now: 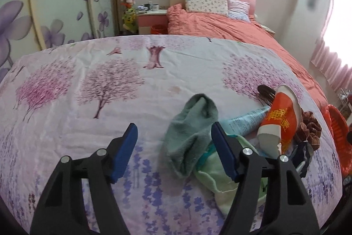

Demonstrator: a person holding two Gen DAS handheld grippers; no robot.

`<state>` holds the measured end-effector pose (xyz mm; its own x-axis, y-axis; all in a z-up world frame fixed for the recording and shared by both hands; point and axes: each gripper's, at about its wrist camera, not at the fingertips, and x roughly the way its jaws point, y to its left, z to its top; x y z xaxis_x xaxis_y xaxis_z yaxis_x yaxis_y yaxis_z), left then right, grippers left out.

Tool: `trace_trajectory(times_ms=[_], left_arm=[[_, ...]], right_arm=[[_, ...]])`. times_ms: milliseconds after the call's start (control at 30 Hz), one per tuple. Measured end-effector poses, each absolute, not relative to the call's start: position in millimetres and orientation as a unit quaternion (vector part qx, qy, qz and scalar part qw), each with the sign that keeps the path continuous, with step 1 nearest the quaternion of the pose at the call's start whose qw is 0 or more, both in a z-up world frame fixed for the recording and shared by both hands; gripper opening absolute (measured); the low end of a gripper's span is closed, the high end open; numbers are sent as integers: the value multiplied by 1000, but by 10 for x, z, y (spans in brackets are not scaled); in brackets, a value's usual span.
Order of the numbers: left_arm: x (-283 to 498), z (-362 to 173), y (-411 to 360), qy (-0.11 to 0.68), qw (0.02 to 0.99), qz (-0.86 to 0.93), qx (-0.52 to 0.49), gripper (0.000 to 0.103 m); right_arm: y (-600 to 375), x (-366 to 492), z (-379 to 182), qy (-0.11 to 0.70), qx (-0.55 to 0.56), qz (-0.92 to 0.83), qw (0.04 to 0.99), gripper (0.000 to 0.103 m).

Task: Collect trash
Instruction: 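Grasp the plaid scrunchie with the right tool while the left tool grasps the green cloth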

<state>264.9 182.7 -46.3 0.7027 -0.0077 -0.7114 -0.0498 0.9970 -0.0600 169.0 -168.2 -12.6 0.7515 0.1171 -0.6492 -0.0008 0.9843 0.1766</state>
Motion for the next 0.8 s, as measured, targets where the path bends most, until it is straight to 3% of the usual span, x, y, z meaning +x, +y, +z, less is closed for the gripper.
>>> trace_trajectory(times_ms=[233,367,433,800], left_arm=[[2846,-652,1730,412,910,-10,-29,49],[2889,-713,1778,425,904,-18,-50,25],[2874,-707,1820,422,905,-21,-57,18],[2753,-619,2256,402,913,55,-53,16]], right_arm=[[-1448,1733,-179,363,67,46,928,46],[-1322,1754,-212,368,54,52,927,46],[-1286,1768,-221,370,53,53,926,46],[-1154,1937,-288,374,51,54,924,46]])
